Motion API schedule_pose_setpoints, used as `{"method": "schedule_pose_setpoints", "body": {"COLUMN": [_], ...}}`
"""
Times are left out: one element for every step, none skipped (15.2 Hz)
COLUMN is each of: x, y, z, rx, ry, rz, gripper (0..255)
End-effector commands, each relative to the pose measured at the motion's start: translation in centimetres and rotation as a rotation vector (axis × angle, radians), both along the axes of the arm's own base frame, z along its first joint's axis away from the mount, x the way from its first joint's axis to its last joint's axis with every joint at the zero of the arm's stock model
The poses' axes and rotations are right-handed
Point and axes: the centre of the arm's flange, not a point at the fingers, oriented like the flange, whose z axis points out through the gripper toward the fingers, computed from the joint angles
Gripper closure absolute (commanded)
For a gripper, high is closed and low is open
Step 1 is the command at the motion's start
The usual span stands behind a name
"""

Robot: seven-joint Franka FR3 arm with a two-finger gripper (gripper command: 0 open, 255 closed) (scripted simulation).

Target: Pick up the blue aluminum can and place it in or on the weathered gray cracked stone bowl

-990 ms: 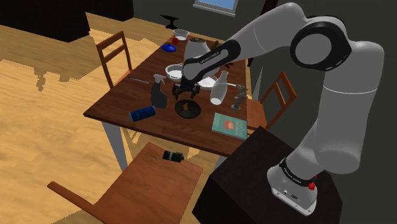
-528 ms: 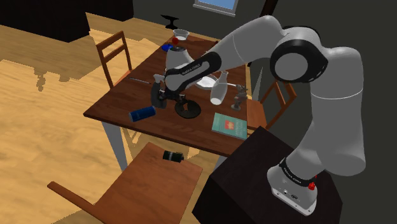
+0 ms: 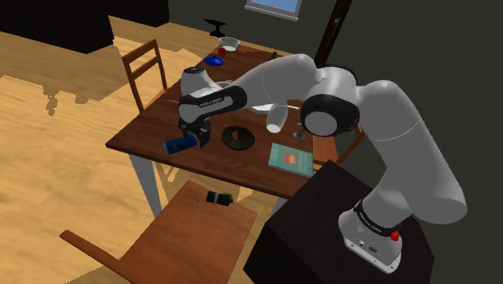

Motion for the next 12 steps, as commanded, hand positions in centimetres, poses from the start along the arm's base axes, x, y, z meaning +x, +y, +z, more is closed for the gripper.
{"method": "schedule_pose_setpoints", "body": {"x": [1.9,3.0,3.6,3.6,3.6,3.6,3.6,3.6,3.6,3.6,3.6,3.6], "y": [1.6,2.3,2.6,2.6,2.6,2.6,2.6,2.6,2.6,2.7,2.7,2.7], "z": [-0.9,-1.4,-1.7,-2.2,-2.7,-3.3,-3.8,-4.3,-4.9,-5.4,-5.7,-5.7], "rx": [0.005,0.007,0.008,0.008,0.008,0.008,0.008,0.008,0.008,0.008,0.008,0.008], "ry": [0.009,0.013,0.015,0.015,0.015,0.015,0.015,0.015,0.015,0.015,0.015,0.015], "rz": [-0.122,-0.178,-0.208,-0.208,-0.208,-0.208,-0.208,-0.208,-0.208,-0.208,-0.208,-0.208], "gripper": [0,0,0,0,0,0,0,0,0,0,0,0]}}
